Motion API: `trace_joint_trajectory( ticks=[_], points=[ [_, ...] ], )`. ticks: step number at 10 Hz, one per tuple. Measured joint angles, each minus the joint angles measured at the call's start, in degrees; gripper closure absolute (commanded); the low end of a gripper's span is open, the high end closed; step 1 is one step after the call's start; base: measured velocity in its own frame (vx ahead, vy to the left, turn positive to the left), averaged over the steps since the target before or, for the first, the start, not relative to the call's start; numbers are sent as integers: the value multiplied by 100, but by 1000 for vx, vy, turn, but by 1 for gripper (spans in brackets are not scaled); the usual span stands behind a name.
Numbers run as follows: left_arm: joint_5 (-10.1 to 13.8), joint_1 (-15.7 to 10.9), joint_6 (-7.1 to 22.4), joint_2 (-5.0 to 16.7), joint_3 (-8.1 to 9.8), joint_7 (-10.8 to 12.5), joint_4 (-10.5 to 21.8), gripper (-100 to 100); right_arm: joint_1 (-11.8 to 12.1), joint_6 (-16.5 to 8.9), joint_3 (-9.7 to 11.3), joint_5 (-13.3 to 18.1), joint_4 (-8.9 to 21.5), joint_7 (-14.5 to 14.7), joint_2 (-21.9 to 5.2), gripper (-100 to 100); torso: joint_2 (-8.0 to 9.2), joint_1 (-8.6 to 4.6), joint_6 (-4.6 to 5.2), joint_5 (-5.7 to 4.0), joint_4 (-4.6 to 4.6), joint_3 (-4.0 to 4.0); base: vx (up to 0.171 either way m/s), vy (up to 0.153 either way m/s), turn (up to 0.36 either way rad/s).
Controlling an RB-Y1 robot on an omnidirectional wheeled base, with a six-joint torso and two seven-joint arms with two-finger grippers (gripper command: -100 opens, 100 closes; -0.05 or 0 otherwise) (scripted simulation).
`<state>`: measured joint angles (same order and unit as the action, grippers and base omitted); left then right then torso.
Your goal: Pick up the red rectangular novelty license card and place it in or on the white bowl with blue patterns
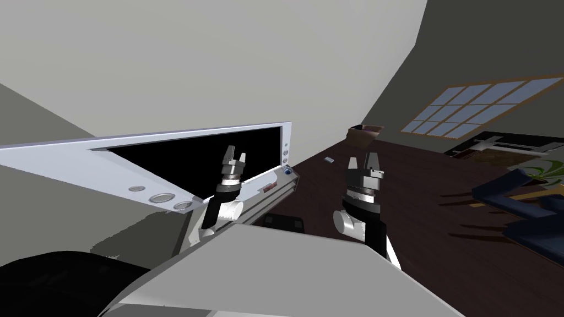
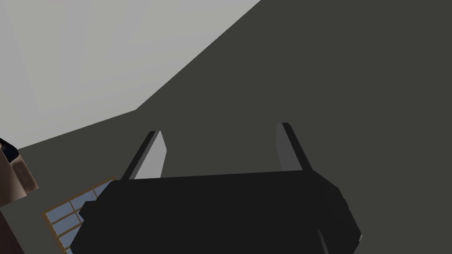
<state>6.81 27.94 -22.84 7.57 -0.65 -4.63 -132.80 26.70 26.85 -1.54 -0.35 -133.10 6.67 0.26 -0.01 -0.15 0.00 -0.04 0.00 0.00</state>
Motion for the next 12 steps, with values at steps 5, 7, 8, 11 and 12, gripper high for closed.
trace_joint_trajectory(
  ticks=[5,7,8,11,12],
  points=[
    [61,53,633,211,120,409,395,-100,0,0,0,0,0,0,0,0,-3,3,0,0,-1,-2,12,-40,-94],
    [108,26,972,251,190,641,693,-100,0,0,0,0,0,0,0,0,-3,-4,2,0,-1,-2,16,-48,-128],
    [115,67,1135,245,188,715,716,-100,0,0,0,0,0,0,0,0,-5,-2,-2,-1,-1,-3,28,-41,-103],
    [218,116,1575,305,293,1019,1001,-100,0,0,0,0,0,0,0,0,-5,1,0,0,-1,-3,20,-34,-88],
    [253,182,1686,339,317,1118,1045,-100,0,0,0,0,0,0,0,0,-3,3,-1,0,-1,-2,19,-31,-154]
  ],
)
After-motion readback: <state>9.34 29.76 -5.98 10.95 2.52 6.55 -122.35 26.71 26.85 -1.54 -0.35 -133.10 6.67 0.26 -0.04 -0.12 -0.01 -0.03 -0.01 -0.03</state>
